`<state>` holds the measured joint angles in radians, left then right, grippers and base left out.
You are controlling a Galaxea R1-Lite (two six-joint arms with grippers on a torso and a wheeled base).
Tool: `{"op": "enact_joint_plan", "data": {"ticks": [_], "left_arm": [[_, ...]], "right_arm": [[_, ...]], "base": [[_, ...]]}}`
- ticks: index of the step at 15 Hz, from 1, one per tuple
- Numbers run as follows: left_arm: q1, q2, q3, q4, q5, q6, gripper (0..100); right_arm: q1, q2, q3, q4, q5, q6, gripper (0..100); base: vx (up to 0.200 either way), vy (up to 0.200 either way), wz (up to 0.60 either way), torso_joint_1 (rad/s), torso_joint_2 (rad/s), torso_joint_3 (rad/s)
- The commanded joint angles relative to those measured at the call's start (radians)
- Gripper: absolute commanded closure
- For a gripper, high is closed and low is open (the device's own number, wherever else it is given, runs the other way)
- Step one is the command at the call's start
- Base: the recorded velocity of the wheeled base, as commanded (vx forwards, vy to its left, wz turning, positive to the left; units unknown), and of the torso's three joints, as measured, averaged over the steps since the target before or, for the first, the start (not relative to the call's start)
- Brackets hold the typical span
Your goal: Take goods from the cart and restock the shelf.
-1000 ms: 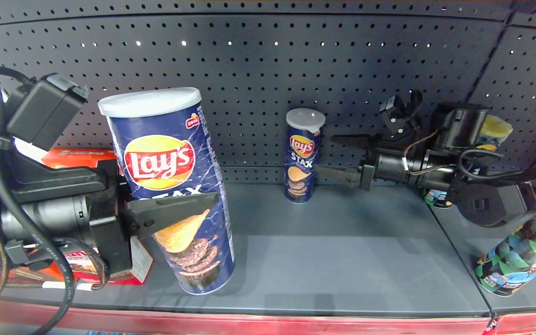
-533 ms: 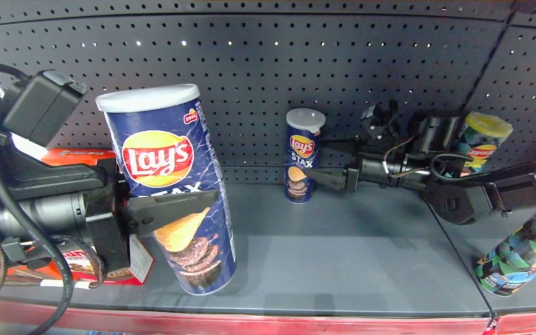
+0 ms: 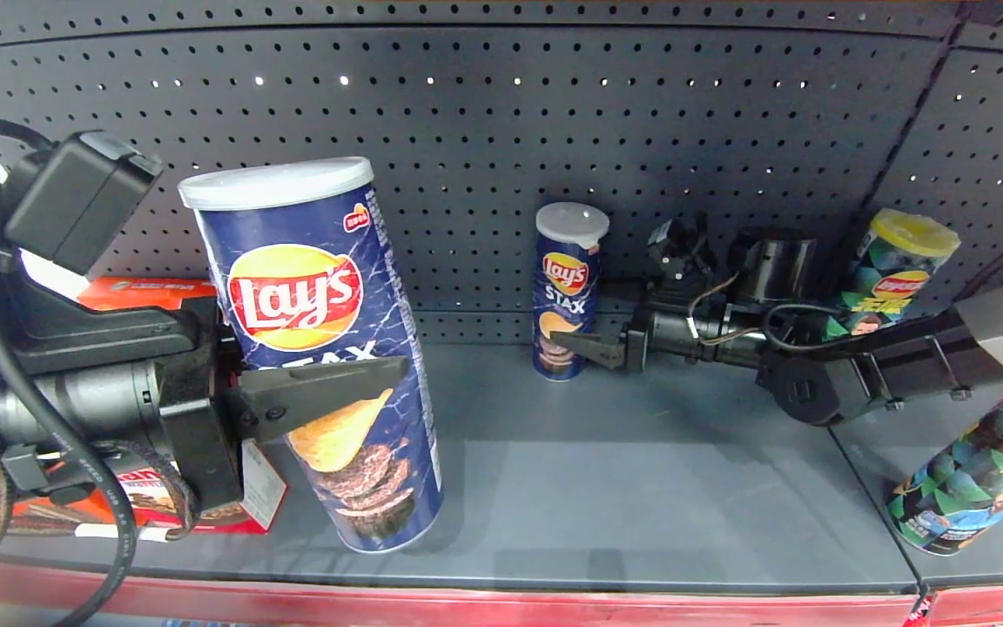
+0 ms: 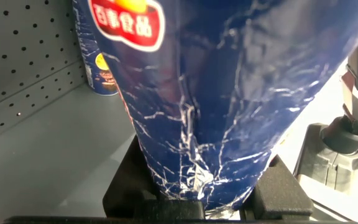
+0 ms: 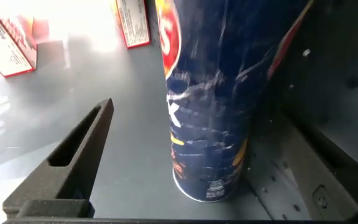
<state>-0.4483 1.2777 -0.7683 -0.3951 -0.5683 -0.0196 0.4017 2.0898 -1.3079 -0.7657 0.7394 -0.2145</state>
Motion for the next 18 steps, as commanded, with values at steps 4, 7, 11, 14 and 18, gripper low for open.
{"op": "enact_joint_plan", "data": {"ticks": [4,7,11,14,18], "left_arm": [[0.000,0.002,-0.003,-0.001,-0.001,0.000,100],[0.000,0.002,0.000,-0.001,0.001,0.000,100],[0.000,0.002,0.001,-0.001,0.002,0.000,100],[0.000,0.000,0.007,-0.001,0.002,0.000,100],[0.000,0.002,0.006,-0.001,0.004,0.000,100]], "right_arm": [[0.002,0.039,-0.028,-0.009,0.000,0.001,0],[0.002,0.081,-0.074,-0.007,0.002,0.003,0],[0.006,0.124,-0.129,-0.006,0.002,0.006,0],[0.006,0.147,-0.129,-0.032,0.021,0.006,100],[0.008,0.147,-0.120,-0.041,0.018,0.007,100]], "base": [[0.000,0.000,0.00,0.000,0.00,0.000],[0.000,0.000,0.00,0.000,0.00,0.000],[0.000,0.000,0.00,0.000,0.00,0.000],[0.000,0.000,0.00,0.000,0.00,0.000],[0.000,0.000,0.00,0.000,0.00,0.000]]}}
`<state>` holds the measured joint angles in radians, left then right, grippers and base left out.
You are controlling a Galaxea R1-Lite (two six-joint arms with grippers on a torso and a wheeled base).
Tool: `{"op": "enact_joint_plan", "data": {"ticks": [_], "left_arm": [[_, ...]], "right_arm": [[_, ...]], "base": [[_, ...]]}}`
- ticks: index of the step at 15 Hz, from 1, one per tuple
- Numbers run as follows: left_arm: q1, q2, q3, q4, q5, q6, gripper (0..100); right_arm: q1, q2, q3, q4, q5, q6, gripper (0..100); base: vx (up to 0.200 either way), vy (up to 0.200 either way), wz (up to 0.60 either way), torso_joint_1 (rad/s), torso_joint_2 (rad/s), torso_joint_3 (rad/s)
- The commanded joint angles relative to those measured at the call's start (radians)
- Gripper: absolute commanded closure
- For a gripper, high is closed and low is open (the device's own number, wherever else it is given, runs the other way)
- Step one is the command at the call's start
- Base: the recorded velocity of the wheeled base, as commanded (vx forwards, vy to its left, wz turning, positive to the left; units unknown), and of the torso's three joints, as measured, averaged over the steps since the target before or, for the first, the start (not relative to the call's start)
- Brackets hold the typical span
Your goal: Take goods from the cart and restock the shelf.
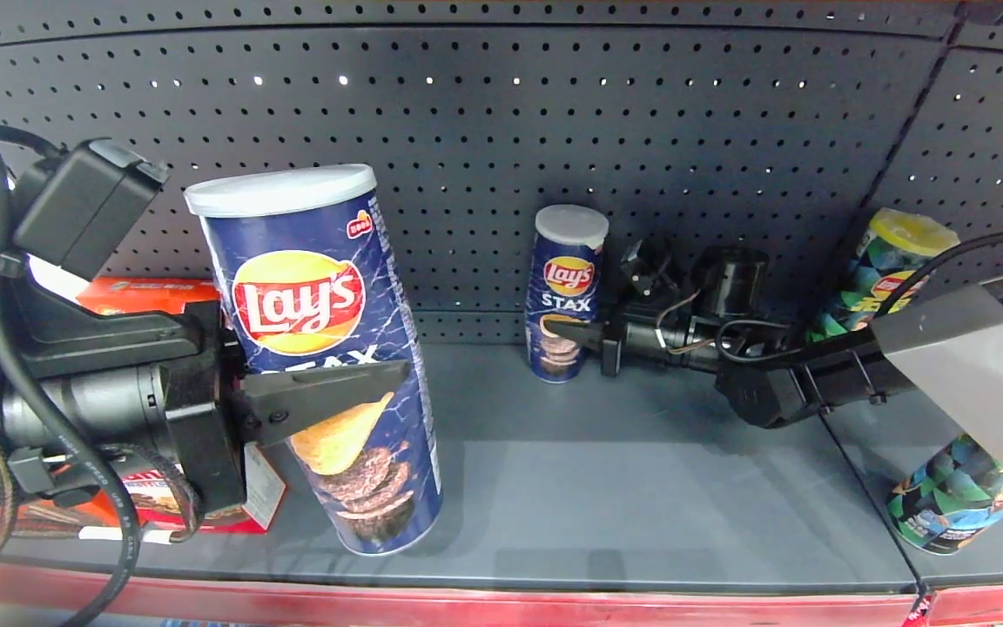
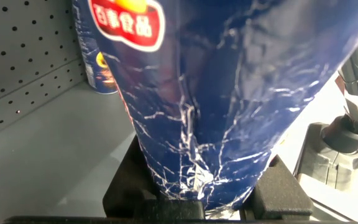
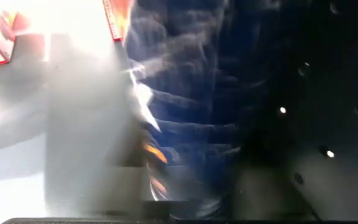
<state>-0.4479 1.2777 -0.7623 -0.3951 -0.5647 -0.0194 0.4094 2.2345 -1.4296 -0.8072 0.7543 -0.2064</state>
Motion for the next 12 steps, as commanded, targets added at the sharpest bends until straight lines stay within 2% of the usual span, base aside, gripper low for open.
{"op": "enact_joint_plan", "data": {"ticks": [1,5,7,10,12], "left_arm": [[0.000,0.000,0.000,-0.001,0.000,-0.001,100],[0.006,-0.003,-0.002,-0.002,0.000,-0.001,100],[0.028,-0.008,-0.002,-0.001,-0.001,-0.001,100],[0.035,-0.009,-0.002,-0.002,-0.001,-0.001,100],[0.034,-0.009,-0.002,-0.002,-0.001,0.001,100]], "right_arm": [[0.000,0.001,0.003,0.000,0.004,-0.001,100],[0.011,-0.090,0.093,-0.006,-0.001,-0.001,100],[0.028,-0.161,0.155,-0.006,-0.003,0.001,100],[0.074,-0.302,0.316,-0.015,-0.030,-0.001,100],[0.114,-0.374,0.455,-0.096,-0.072,0.002,100]], "base": [[0.000,0.000,0.00,0.000,0.00,0.000],[0.000,0.000,0.00,0.000,0.00,0.000],[0.000,0.000,0.00,0.000,0.00,0.000],[0.000,0.000,0.00,0.000,0.00,0.000],[0.000,0.000,0.00,0.000,0.00,0.000]]}}
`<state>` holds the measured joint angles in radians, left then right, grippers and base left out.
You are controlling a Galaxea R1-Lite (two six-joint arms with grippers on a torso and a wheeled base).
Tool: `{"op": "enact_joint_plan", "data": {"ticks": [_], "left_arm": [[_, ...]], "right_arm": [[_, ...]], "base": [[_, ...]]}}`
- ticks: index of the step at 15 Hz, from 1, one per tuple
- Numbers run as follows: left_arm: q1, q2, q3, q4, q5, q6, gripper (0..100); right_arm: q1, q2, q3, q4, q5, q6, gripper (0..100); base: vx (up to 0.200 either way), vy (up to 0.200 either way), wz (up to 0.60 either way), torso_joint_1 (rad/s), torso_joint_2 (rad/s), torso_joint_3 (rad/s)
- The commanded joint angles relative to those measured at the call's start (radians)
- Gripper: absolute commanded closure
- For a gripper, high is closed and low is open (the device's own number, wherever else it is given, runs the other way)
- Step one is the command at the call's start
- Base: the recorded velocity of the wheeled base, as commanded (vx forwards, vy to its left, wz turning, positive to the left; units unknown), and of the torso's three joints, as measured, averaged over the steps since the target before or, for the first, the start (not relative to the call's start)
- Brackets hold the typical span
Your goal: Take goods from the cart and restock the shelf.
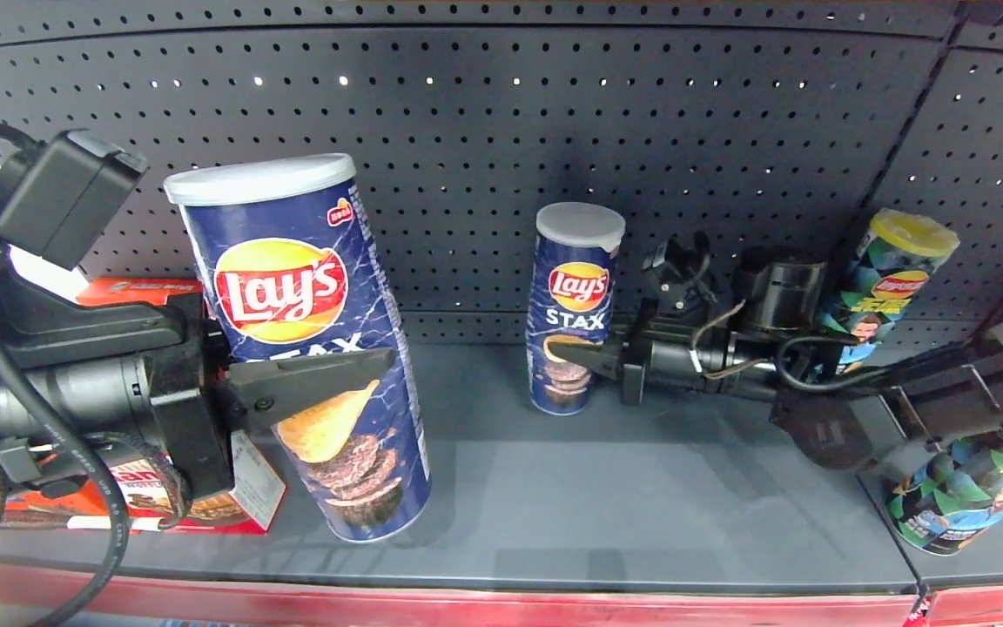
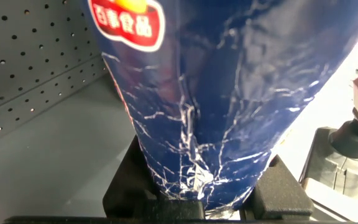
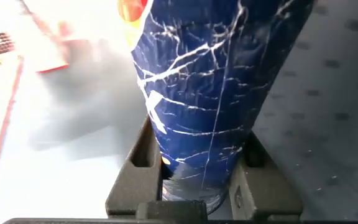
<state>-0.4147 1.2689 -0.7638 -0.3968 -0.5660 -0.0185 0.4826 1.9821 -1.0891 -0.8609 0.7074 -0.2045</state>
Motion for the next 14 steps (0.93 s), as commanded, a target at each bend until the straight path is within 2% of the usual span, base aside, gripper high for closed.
{"op": "enact_joint_plan", "data": {"ticks": [1,5,7,14], "left_arm": [[0.001,0.000,0.000,0.000,0.000,0.000,100],[0.001,0.001,0.000,0.000,0.000,0.000,100],[0.001,0.003,-0.002,0.000,0.000,0.000,100],[0.001,0.007,0.000,0.000,0.000,0.000,100]], "right_arm": [[0.056,-0.144,0.184,-0.083,-0.028,0.000,100],[0.116,-0.218,0.440,-0.227,-0.060,-0.004,100],[0.117,-0.217,0.512,-0.296,-0.060,-0.004,100],[0.116,-0.200,0.563,-0.316,-0.060,-0.010,100]], "base": [[0.000,0.000,0.00,0.000,0.00,0.000],[0.000,0.000,0.00,0.000,0.00,0.000],[0.000,0.000,0.00,0.000,0.00,0.000],[0.000,0.000,0.00,0.000,0.00,0.000]]}}
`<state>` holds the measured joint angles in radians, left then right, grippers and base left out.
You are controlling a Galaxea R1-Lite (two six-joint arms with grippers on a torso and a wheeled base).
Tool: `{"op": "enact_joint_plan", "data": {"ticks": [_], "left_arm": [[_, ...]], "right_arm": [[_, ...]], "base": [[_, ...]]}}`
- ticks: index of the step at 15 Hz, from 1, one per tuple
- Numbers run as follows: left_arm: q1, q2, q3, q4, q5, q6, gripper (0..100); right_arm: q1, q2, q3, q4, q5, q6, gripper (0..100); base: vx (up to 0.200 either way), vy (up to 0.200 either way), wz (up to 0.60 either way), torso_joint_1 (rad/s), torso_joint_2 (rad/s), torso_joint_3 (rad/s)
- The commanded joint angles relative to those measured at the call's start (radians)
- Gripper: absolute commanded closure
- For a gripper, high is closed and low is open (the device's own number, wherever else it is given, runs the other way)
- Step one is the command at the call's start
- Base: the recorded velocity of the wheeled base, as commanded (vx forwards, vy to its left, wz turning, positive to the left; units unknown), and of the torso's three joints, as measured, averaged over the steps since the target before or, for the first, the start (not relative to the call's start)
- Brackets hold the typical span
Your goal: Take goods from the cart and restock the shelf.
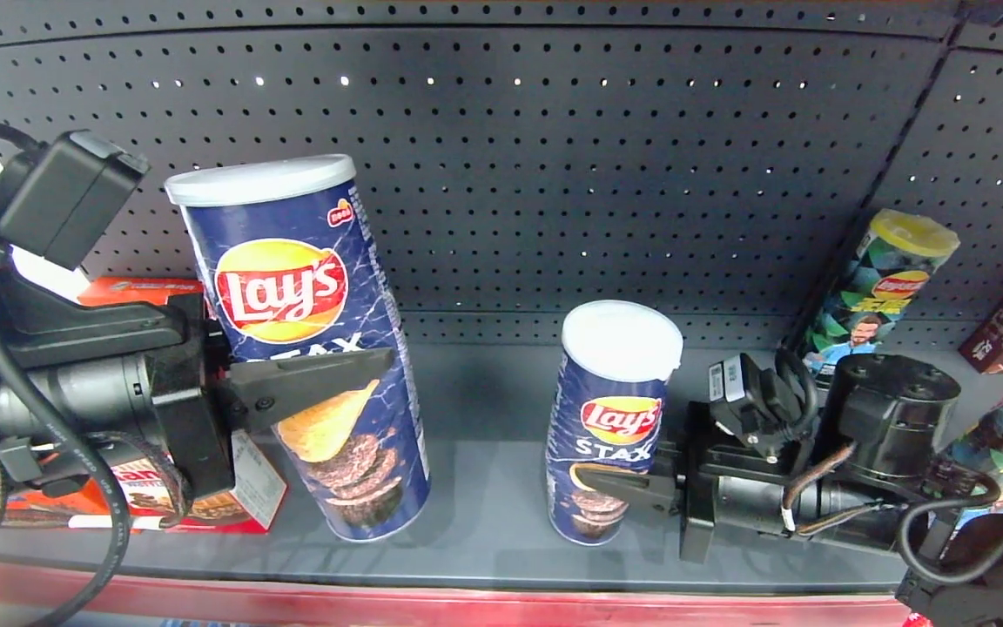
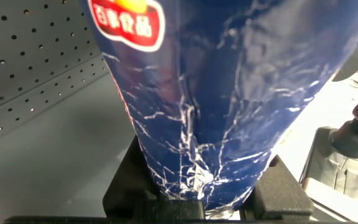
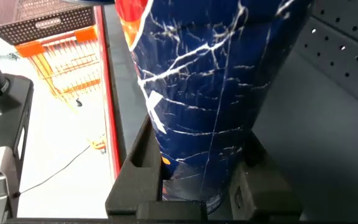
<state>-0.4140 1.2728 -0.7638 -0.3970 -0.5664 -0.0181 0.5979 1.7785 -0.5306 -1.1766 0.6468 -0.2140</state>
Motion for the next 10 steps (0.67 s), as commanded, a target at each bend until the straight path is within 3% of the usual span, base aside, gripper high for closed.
{"op": "enact_joint_plan", "data": {"ticks": [1,10], "left_arm": [[0.000,0.004,0.000,0.000,0.000,0.000,100],[0.003,0.004,0.011,0.000,0.000,0.000,100]], "right_arm": [[0.002,0.006,0.011,0.000,0.002,-0.001,100],[0.019,0.070,0.023,-0.041,0.001,0.001,100]], "base": [[0.000,0.000,0.00,0.000,0.00,0.000],[0.000,0.000,0.00,0.000,0.00,0.000]]}}
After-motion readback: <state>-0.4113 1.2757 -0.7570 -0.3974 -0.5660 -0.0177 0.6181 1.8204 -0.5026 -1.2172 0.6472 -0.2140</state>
